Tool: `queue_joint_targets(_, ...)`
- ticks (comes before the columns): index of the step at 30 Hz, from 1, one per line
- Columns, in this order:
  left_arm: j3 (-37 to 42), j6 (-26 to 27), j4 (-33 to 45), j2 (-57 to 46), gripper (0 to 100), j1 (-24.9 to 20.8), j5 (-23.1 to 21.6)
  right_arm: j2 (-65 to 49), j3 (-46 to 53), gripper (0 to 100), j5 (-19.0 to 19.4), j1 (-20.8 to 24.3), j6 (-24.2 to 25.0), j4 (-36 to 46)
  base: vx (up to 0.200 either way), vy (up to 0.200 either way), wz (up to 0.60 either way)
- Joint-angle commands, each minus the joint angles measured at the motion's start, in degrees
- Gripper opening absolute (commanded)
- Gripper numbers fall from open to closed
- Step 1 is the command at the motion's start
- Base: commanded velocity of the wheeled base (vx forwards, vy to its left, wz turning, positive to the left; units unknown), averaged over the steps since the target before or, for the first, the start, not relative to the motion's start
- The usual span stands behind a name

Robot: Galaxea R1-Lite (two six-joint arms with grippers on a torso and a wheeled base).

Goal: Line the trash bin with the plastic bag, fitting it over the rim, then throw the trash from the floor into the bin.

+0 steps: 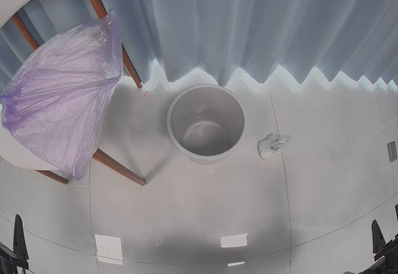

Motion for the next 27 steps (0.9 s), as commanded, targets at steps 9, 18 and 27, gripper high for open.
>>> queue_joint_targets(9,1.0,-0.8,-15.4,-0.8,100,0.0,-2.4,-1.0,1.0,100,0.0,0.0,0.0,0.0,0.0,0.0,0.0)
queue_joint_targets(18,-1.9,0.2,-11.2,2.7,100,0.3,-18.4,-1.0,1.0,100,0.0,0.0,0.0,0.0,0.0,0.0,0.0)
queue_joint_targets(27,-14.9,0.3,-0.3,19.1,100,0.5,-26.7,-1.0,1.0,100,0.0,0.0,0.0,0.0,0.0,0.0,0.0)
